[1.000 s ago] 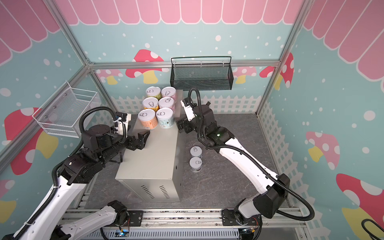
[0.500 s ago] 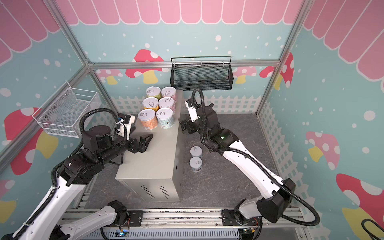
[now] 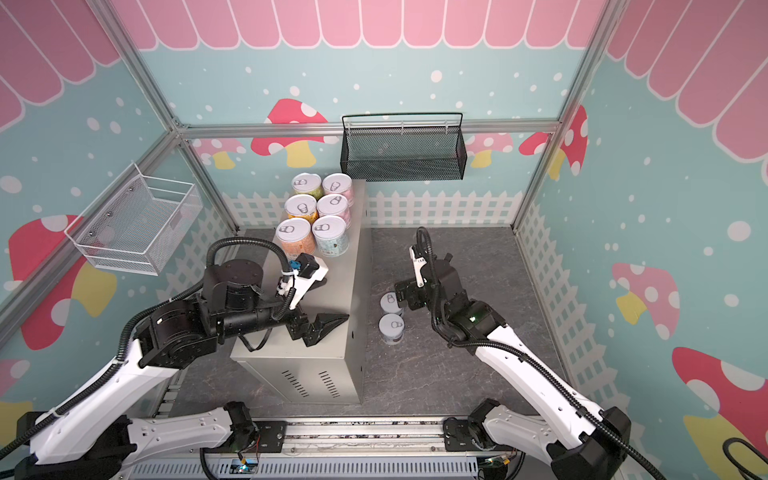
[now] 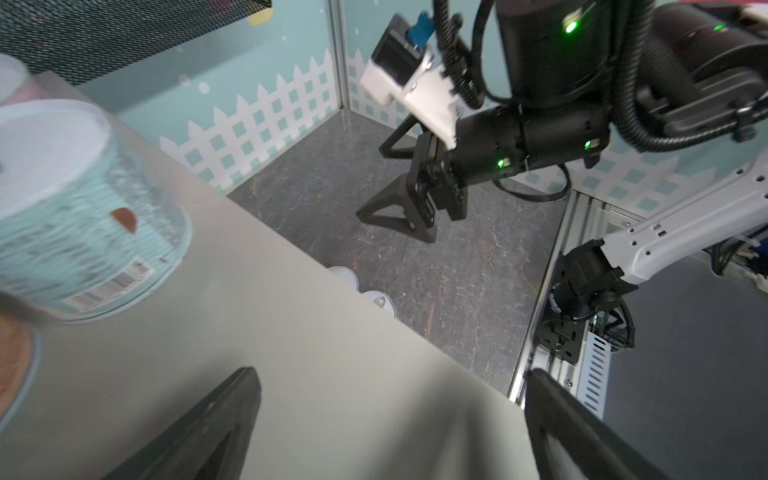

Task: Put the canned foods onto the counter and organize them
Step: 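Lower the right gripper over the two floor cans while the left nears the counter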

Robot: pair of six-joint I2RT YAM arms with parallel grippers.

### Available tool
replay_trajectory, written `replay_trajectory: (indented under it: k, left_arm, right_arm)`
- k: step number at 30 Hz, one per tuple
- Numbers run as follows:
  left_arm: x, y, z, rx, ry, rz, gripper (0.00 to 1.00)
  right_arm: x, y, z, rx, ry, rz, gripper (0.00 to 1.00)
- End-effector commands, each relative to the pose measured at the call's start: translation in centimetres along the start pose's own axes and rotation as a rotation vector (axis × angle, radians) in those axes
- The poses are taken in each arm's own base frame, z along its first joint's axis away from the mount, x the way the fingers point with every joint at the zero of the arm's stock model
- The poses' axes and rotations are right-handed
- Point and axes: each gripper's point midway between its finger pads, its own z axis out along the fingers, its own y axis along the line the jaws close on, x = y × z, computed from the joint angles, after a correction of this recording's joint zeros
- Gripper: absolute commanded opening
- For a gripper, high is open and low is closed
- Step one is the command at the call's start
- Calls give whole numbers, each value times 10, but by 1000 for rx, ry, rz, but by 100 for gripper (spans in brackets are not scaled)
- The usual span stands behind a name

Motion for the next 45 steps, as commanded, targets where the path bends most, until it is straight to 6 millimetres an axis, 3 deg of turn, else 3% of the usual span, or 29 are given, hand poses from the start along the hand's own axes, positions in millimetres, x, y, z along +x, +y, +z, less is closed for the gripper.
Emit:
replay_trajectory:
  k: [1, 8, 13, 22, 32, 45]
  left_arm:
    - [-5, -18, 4, 54, 16, 52, 100]
    - [-15, -43, 22, 102, 28, 87, 100]
    - [-16, -61, 31, 142, 49, 95, 100]
    - [-7, -79, 29, 182, 145, 102, 100]
    - [-4, -65, 21, 74, 202, 108, 100]
    - [1, -49, 17, -15, 207, 103, 100]
  right_arm:
    - [43, 0, 7, -23, 67, 83, 99]
    - [137, 10, 29, -83, 254, 113, 99]
    - [169, 33, 41, -109, 307, 69, 99]
    - [168, 57, 68, -189, 229, 129, 99]
    - [160, 60, 99, -135, 215, 117, 99]
    - [154, 70, 121, -149, 186, 102, 87]
